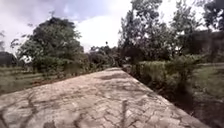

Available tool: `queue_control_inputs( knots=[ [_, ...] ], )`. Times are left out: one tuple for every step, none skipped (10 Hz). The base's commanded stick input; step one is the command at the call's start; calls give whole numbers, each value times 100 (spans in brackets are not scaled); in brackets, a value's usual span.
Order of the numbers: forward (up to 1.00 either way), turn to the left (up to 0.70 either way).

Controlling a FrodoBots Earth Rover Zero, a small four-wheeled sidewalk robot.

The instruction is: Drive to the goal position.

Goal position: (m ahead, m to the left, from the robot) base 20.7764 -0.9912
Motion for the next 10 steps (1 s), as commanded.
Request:
queue_control_inputs(
  knots=[
    [70,0],
    [70,0],
    [70,0],
    [70,0],
    [70,0],
    [70,0],
    [70,6],
    [70,24],
    [70,28],
    [70,10]
  ],
)
